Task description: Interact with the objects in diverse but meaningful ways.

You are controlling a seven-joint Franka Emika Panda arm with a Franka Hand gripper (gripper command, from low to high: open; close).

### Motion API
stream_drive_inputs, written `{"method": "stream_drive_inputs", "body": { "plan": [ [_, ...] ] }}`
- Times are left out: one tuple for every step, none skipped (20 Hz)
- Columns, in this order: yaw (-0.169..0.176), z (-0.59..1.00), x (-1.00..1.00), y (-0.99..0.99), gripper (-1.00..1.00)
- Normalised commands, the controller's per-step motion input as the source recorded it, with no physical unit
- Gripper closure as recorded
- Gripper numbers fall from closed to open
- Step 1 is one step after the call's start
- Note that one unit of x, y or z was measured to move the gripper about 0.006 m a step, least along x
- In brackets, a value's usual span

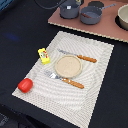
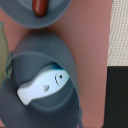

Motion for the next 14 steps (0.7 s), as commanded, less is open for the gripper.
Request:
{"method": "stream_drive_inputs", "body": {
  "plan": [
    [-0.059,-0.23,0.32,0.0,-1.0],
    [-0.054,-0.23,0.28,0.0,-1.0],
    [-0.05,-0.25,0.25,0.0,-1.0],
    [-0.049,-0.25,0.23,0.0,-1.0],
    [-0.046,-0.23,0.17,0.0,-1.0],
    [-0.034,-0.2,0.13,0.0,-1.0],
    [-0.03,-0.21,0.15,0.0,-1.0],
    [-0.027,-0.2,0.11,0.01,-1.0],
    [-0.02,-0.19,0.14,0.06,-1.0],
    [-0.017,-0.21,0.16,0.08,-1.0],
    [-0.021,-0.21,0.19,0.1,-1.0],
    [-0.048,-0.19,0.31,0.21,-1.0],
    [-0.063,-0.17,0.34,0.25,-1.0],
    [-0.084,-0.15,0.4,0.27,-1.0]
  ]
}}
